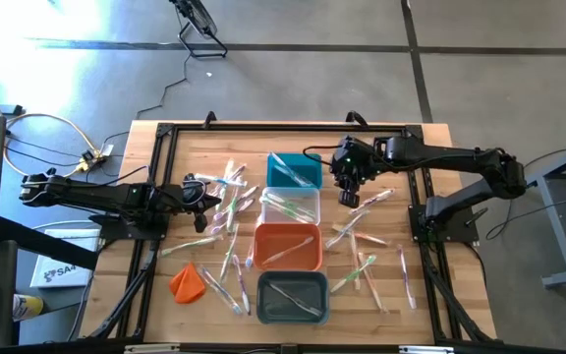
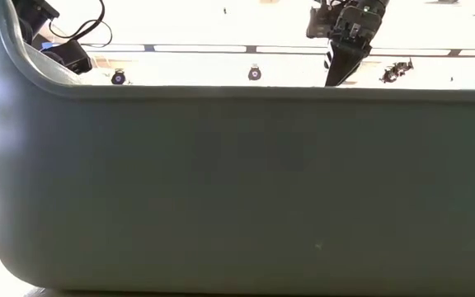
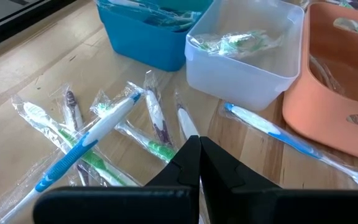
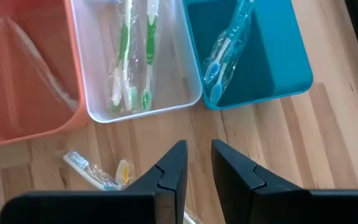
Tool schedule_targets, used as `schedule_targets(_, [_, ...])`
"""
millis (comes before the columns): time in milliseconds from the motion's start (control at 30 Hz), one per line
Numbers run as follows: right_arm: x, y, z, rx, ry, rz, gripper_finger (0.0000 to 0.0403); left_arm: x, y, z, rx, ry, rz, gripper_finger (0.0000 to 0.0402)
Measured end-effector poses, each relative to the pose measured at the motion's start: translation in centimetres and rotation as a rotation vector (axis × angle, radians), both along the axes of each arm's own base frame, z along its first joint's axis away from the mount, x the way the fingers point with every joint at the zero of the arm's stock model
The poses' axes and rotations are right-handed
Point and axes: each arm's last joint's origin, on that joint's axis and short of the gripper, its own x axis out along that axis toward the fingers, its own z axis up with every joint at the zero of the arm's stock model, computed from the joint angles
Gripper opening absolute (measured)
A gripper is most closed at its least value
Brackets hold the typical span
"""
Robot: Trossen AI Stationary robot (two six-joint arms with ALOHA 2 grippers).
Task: Pick & Place Toothbrushes
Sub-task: Put the violet toothbrush into the green bin
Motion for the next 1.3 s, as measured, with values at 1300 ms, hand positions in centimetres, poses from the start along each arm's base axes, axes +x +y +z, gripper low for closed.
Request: schedule_targets(1300, [-3.9,0.7,-3.3,-0.009,0.452,0.194,0.0064,0.0,0.0,0.0,-0.062,-0.024,0.034,0.0])
